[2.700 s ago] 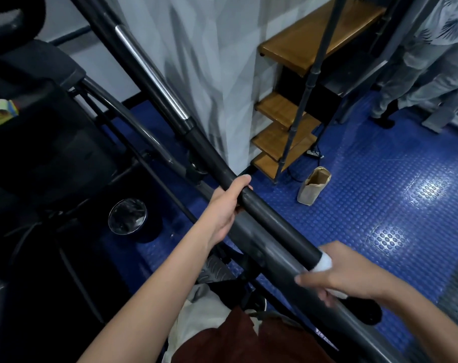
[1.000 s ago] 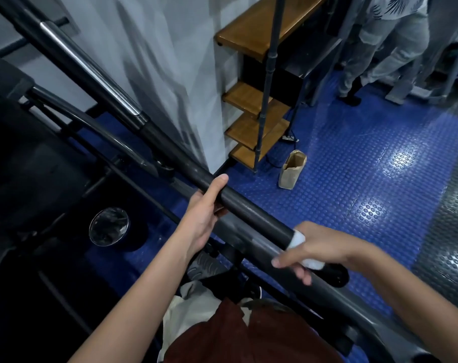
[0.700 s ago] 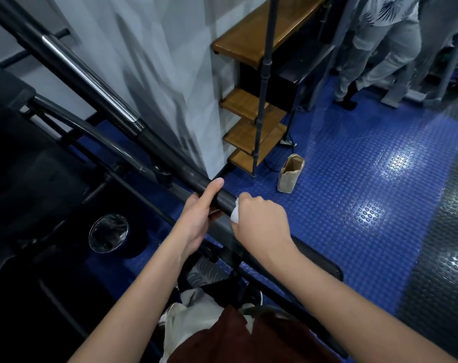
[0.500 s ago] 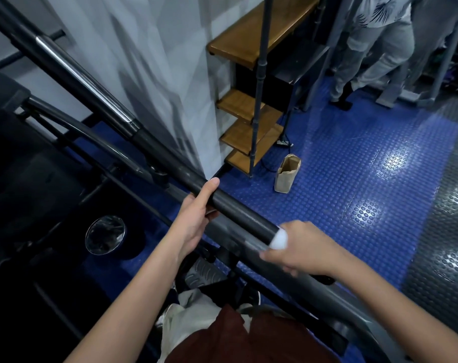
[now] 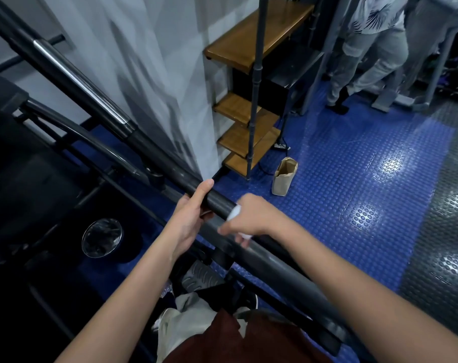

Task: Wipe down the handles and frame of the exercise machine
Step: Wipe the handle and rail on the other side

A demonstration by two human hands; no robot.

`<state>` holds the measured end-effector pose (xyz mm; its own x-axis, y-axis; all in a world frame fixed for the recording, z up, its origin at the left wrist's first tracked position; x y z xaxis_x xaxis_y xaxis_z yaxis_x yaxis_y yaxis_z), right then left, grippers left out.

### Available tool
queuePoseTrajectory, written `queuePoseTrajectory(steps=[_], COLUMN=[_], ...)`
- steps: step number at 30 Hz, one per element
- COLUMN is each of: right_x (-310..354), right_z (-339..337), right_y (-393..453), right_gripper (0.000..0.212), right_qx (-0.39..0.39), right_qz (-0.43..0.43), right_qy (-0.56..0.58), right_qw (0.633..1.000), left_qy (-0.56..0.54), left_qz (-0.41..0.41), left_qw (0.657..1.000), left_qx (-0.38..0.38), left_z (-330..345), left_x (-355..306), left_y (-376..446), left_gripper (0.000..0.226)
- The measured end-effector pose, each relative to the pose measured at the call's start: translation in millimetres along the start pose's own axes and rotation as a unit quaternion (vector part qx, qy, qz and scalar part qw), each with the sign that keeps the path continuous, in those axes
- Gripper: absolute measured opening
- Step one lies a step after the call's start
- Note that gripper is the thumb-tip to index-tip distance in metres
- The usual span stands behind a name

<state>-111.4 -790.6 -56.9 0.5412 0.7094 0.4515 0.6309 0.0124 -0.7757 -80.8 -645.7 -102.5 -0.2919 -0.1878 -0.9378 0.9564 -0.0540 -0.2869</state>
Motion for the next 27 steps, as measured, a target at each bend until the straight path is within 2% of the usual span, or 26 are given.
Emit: queuePoseTrajectory(steps=[1, 3, 5, 6, 7, 9, 12, 13, 15, 18, 21, 23, 25, 27], right_x=[9.6, 18.9, 11.1, 0.8, -14.1, -50.4, -101.5, -111.5, -122.7, -111.9, -79.6, -48.9, -17.5, 11.7], right_z=[2.1, 12.6, 20.0, 18.1, 14.4, 5.0, -6.7, -9.4, -13.8, -15.0, -9.2, -8.0, -4.6, -0.2], right_y=[-0.7, -9.1, -19.6, -24.9, -28.1, -37.4, -50.9, -52.2, -49.7, -43.5, -29.7, -19.5, -9.0, -5.0], right_gripper=[0.020, 0.019, 0.016, 0.019, 0.022, 0.036, 0.046, 0.046, 0.043, 0.041, 0.042, 0.039, 0.030, 0.022], right_qx=[-0.101, -0.293, -0.383, -0.395, -0.381, -0.299, -0.092, -0.011, 0.112, 0.199, 0.189, 0.140, 0.044, -0.128], right_qz=[-0.012, -0.050, -0.083, -0.087, -0.077, -0.039, 0.021, 0.029, 0.038, 0.034, 0.033, 0.029, 0.024, -0.003], right_qy=[-0.059, -0.175, -0.233, -0.243, -0.245, -0.219, -0.083, -0.016, 0.071, 0.051, 0.066, 0.056, 0.011, -0.091], right_qw=[0.993, 0.939, 0.890, 0.882, 0.888, 0.928, 0.992, 0.999, 0.990, 0.978, 0.979, 0.988, 0.999, 0.988], left_qy=[0.004, 0.011, 0.007, 0.003, -0.001, -0.009, -0.014, -0.014, -0.013, -0.013, -0.012, -0.003, 0.007, 0.012], left_qz=[0.001, 0.003, 0.004, 0.003, 0.002, 0.002, 0.003, 0.003, 0.002, 0.003, 0.006, 0.008, 0.005, -0.001], left_qw=[1.000, 1.000, 1.000, 1.000, 1.000, 1.000, 1.000, 1.000, 0.999, 0.999, 0.999, 0.999, 0.999, 0.999], left_qx=[0.001, 0.006, 0.007, 0.005, 0.004, 0.009, 0.020, 0.023, 0.030, 0.035, 0.039, 0.040, 0.037, 0.033], left_z=[0.9, 0.8, -0.2, -0.9, -1.6, -2.2, -1.6, -1.4, -1.8, -2.5, -2.3, -2.9, -4.0, -4.3], left_x=[-0.5, -1.3, -1.1, -0.7, -0.1, 0.6, 0.0, -0.1, 0.8, 0.8, 0.5, -0.1, -0.3, -0.3], left_y=[-0.2, 0.3, 1.0, 1.1, 1.2, 1.2, 0.7, 0.7, 1.1, 0.9, 1.0, 1.2, 1.9, 2.6], left_gripper=[0.031, 0.030, 0.031, 0.030, 0.029, 0.027, 0.026, 0.027, 0.028, 0.030, 0.036, 0.039, 0.040, 0.039])
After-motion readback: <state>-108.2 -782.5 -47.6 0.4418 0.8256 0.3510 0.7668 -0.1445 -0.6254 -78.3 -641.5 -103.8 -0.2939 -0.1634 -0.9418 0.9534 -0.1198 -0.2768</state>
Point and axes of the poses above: each hand's wrist, its own y-axis towards the middle knuckle, its own z-axis out of the palm, x = y × z, the point moved 4 cm from there along y, towards the middle knuckle, and after that the axes turned 15 degrees about z, right-handed, at the moved point
